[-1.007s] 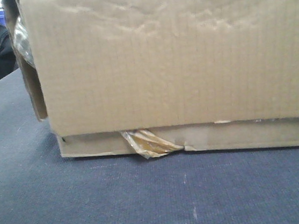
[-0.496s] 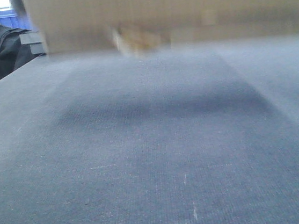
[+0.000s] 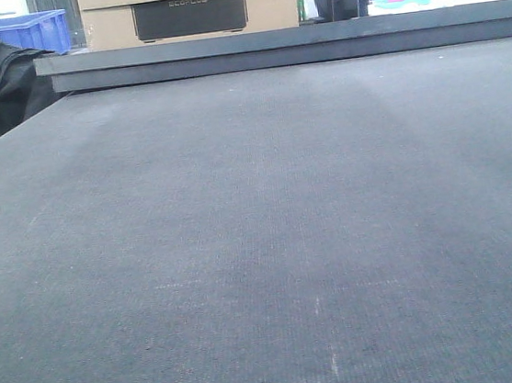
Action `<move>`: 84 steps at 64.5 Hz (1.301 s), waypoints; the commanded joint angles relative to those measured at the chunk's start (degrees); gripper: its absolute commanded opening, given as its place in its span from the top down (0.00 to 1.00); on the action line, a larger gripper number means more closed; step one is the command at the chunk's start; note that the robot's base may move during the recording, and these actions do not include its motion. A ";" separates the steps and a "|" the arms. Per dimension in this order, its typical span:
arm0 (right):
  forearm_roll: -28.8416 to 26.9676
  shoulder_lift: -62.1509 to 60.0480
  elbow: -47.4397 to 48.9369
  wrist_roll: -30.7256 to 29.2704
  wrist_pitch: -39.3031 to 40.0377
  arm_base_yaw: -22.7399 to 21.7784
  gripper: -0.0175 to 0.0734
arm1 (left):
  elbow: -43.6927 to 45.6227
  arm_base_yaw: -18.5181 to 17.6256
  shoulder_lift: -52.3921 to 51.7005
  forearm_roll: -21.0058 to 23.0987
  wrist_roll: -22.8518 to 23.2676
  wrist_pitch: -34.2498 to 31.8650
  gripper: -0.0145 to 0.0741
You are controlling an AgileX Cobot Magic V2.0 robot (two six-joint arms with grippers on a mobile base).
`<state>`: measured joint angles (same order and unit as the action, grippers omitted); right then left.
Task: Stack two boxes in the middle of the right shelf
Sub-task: 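Lift the stacked boxes off the table with both grippers, then hold the boxes with both grippers while driving to the steel shelf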
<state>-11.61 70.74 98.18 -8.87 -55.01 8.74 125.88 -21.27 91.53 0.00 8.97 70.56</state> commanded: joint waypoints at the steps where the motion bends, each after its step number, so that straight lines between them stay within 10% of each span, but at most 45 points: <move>1: 1.01 -0.76 0.61 -0.69 3.21 -0.23 0.98 | 0.62 -0.11 -0.59 -0.56 0.19 -2.47 0.96; 84: 1.01 -0.76 0.61 -0.69 3.67 -0.23 0.98 | 0.62 -0.11 -0.59 -0.56 0.19 -3.09 0.96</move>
<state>-11.61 70.74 98.18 -8.87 -54.68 8.74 125.88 -21.27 91.53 0.00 8.97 70.21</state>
